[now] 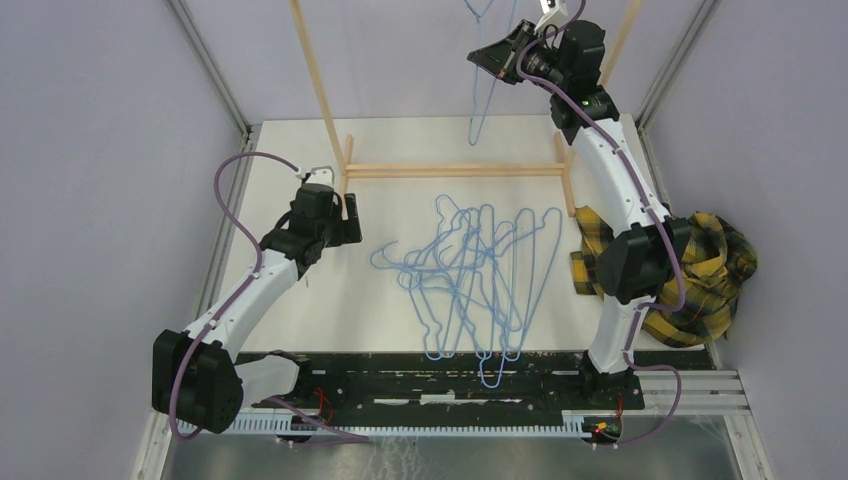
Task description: Organize the hangers
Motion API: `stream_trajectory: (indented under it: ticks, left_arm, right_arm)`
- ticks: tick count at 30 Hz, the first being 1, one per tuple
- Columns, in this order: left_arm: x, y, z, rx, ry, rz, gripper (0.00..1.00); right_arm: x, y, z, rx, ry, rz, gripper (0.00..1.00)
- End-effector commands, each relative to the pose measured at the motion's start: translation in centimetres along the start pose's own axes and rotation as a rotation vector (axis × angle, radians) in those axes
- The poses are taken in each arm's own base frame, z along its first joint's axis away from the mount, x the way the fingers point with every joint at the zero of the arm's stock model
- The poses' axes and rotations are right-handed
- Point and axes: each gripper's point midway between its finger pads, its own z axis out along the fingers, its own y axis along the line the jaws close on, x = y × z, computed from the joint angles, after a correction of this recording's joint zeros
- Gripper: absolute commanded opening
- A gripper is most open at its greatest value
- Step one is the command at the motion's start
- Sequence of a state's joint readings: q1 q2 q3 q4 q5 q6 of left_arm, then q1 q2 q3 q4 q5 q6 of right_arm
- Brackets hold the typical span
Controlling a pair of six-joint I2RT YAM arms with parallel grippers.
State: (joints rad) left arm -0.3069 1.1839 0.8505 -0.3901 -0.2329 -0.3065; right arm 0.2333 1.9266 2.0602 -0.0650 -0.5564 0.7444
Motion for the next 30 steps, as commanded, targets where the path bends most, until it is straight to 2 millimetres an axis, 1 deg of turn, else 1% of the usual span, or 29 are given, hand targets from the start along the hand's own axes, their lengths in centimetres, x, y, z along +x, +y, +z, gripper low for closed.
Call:
stream_trajectory:
  ticks: [1,5,8,11,16,17,21,23,25,28,30]
  left_arm:
    - [-1.7,0.1,-0.8,-0.003,-0.062,-0.018,0.9]
    - [-1.7,0.2,-0.8,-0.01,-0.063,-0.017,0.9]
    - [-1.6,0.2,-0.7,-0.009,-0.06,-0.018,0.91]
    - [-1.5,0.1,-0.6,-0.008,-0.055,-0.019,0.9]
    - [-1.5,0.1,-0.7,-0.009,-0.056,-0.021,0.9]
    - [-1.5,0.1,-0.7,-0.009,-0.057,-0.021,0.9]
    - [-1.6,0.2,-0.8,-0.012,-0.061,-0.022,0.9]
    - [-1.7,0.2,-0.8,-0.011,-0.065,-0.024,0.9]
    - [-1.7,0.1,-0.8,-0.008,-0.064,-0.026,0.9]
    - [-1.7,0.1,-0.8,-0.005,-0.063,-0.026,0.9]
    - [-1.7,0.0,-0.8,-0.001,-0.064,-0.027,0.9]
  right_arm:
    - [-2.7,-1.0,-0.8,0.023,-0.092,-0.006,0.01]
    - [-2.8,-3.1,-1.5,0.056,-0.109,0.026,0.01]
    - [-2.7,-4.2,-2.1,0.078,-0.107,0.043,0.01]
    - [-2.9,-5.6,-3.2,0.125,-0.123,0.06,0.01]
    - [-3.5,-7.2,-4.7,0.164,-0.143,0.089,0.01]
    - [-3.6,-7.4,-5.0,0.166,-0.143,0.095,0.02]
    - [-3.2,-7.0,-5.6,0.169,-0.113,0.084,0.25]
    - [-3.3,-6.5,-6.5,0.184,-0.121,0.068,0.42]
    - [-3.6,-5.7,-7.7,0.209,-0.139,0.023,0.54]
    - [-4.3,-4.2,-10.2,0.257,-0.178,-0.041,0.65]
    - [-5.0,-2.7,-12.0,0.28,-0.205,-0.086,0.71]
